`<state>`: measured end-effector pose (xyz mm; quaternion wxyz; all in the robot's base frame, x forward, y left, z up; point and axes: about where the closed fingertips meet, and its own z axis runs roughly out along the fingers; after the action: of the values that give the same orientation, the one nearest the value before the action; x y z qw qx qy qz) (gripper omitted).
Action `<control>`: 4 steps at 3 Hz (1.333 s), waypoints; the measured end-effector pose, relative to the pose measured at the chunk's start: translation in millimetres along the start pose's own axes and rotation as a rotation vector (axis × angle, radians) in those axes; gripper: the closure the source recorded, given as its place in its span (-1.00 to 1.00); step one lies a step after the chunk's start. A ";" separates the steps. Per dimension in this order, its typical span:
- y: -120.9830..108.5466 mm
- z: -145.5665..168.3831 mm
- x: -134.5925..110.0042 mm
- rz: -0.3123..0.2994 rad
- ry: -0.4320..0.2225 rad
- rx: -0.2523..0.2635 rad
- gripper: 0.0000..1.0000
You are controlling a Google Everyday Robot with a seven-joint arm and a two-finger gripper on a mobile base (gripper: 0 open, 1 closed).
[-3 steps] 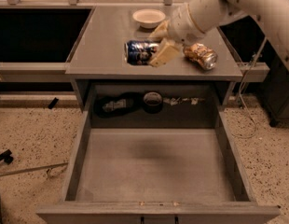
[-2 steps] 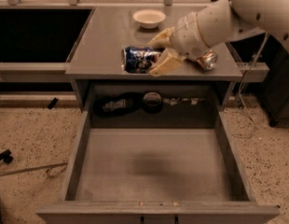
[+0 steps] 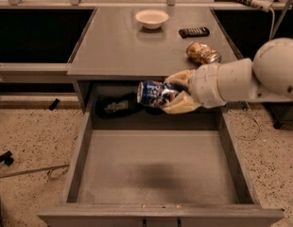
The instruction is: Place pepsi can into top drawer
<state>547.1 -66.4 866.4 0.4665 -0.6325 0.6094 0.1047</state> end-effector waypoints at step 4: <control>60.7 90.8 22.9 0.053 -0.073 -0.135 1.00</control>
Offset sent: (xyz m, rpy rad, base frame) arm -0.0072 -0.0068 -0.0303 -0.0089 0.0204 -0.0421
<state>539.3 -5.8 773.0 0.4416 -0.6422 0.6000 0.1808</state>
